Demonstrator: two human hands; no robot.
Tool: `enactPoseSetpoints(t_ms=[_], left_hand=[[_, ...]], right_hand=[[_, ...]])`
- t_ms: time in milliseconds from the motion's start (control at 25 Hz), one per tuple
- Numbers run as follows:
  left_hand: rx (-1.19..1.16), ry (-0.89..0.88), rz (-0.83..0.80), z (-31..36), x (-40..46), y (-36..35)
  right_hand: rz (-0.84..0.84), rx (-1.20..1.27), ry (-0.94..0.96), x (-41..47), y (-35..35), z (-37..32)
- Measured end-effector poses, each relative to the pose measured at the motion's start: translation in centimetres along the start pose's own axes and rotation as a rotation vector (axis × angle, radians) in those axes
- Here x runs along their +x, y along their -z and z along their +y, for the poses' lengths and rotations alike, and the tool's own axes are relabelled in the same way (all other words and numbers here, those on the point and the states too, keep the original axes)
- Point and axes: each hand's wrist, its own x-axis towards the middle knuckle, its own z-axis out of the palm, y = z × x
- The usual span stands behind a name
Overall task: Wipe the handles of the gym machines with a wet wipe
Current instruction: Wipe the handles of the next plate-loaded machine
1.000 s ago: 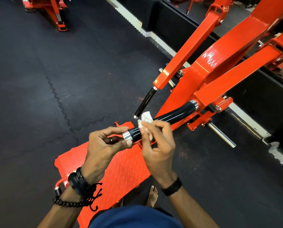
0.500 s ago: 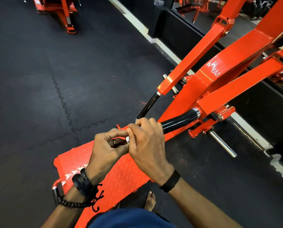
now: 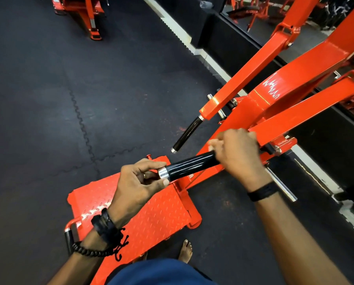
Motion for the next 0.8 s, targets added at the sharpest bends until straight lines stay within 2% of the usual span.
enactPoseSetpoints(t_ms=[160,280,400,520,640,720,800], left_hand=[[0.000,0.009,0.020,-0.3,0.0,-0.2],[0.009,0.014,0.013,-0.6,0.1,0.0],[0.011,0.039,0.021,-0.9,0.2,-0.2],[0.042,0.035,0.023,-1.3,0.3,-0.3],[0.059,0.051,0.020,-1.9,0.4,-0.3],[0.068,0.070,0.015,-2.1,0.5,-0.4],[0.074,0.090,0.010,-2.3,0.6,-0.4]], right_hand=[[-0.042,0.167,0.278,-2.5,-2.0,-6.8],[0.012,0.281,0.323,-3.5,-2.1,-6.3],[0.049,0.229,0.275,-3.2,-1.8,-1.9],[0.086,0.104,0.046,-1.1,-1.6,3.8],[0.205,0.164,-0.122,-0.9,-1.9,5.6],[0.293,0.235,-0.058,-2.9,-2.9,2.3],[0.331,0.316,0.107,-5.5,-4.8,-2.8]])
